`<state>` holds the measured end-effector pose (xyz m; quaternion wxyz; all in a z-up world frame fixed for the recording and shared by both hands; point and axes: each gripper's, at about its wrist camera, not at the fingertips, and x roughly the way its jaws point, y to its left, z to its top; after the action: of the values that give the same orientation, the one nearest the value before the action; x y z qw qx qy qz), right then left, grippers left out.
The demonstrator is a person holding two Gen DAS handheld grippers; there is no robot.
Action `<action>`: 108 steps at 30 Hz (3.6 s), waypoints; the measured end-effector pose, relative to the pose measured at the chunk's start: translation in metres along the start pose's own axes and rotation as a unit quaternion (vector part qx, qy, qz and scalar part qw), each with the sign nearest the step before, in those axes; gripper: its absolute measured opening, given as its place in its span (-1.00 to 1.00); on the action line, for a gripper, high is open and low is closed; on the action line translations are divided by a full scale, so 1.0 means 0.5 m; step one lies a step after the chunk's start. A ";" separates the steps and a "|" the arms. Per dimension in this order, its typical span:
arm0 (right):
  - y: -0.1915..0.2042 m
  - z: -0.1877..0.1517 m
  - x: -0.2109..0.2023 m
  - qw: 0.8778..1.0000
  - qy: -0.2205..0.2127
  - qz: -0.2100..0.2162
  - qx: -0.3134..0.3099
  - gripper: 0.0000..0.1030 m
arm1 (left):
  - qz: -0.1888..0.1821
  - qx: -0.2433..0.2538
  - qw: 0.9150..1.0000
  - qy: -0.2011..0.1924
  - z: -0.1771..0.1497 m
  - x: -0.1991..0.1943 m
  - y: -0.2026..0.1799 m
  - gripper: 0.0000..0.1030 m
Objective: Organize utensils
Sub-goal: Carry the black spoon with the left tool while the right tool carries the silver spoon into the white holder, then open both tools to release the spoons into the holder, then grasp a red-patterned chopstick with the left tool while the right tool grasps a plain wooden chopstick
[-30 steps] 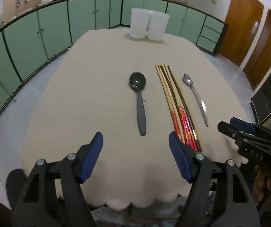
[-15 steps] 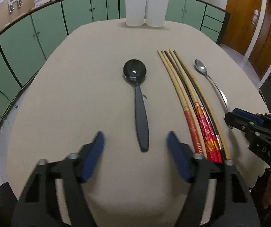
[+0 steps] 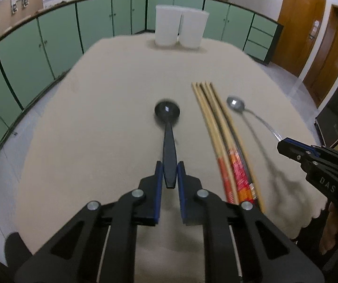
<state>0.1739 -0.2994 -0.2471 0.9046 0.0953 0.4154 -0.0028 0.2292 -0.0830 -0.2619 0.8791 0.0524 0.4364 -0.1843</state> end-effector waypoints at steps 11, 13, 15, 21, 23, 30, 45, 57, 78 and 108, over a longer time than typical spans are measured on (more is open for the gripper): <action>-0.010 0.136 -0.053 0.999 0.000 0.006 -0.032 -0.83 | -0.020 0.023 0.999 -0.025 0.097 -0.067 0.010 -0.78; -0.014 0.159 -0.052 0.999 0.009 0.009 -0.039 -0.84 | -0.031 0.027 0.999 -0.019 0.121 -0.068 0.012 -0.78; -0.019 0.178 -0.051 0.999 0.021 0.013 -0.047 -0.84 | -0.039 0.035 0.998 -0.016 0.140 -0.071 0.014 -0.78; -0.035 0.235 -0.046 0.996 0.060 0.035 -0.057 -0.86 | -0.055 0.063 0.996 -0.007 0.195 -0.081 0.012 -0.78; -0.040 0.247 -0.044 0.995 0.070 0.043 -0.056 -0.91 | -0.060 0.070 0.996 -0.004 0.207 -0.084 0.011 -0.78; -0.039 0.294 -0.049 0.993 0.084 0.054 -0.065 -0.96 | -0.065 0.081 0.995 -0.011 0.256 -0.101 0.010 -0.78; -0.030 0.434 -0.070 0.994 0.040 0.061 -0.076 -0.96 | -0.066 0.077 0.994 -0.045 0.429 -0.112 0.010 -0.78; -0.030 0.710 -0.029 0.997 -0.003 0.058 -0.055 -0.96 | -0.045 0.070 0.993 -0.081 0.683 -0.046 -0.003 -0.78; -0.112 0.777 0.267 0.999 0.011 0.041 -0.001 -0.74 | -0.046 0.007 0.998 -0.049 0.764 0.259 0.042 -0.45; 0.090 -0.151 -0.027 0.988 -0.034 0.021 -0.147 0.31 | -0.038 0.021 0.990 -0.136 -0.090 -0.157 0.039 0.85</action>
<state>0.1123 -0.2432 -0.2774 0.9222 -0.0304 0.3783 0.0742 0.1596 -0.0318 -0.2292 0.9213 0.0289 0.3108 -0.2318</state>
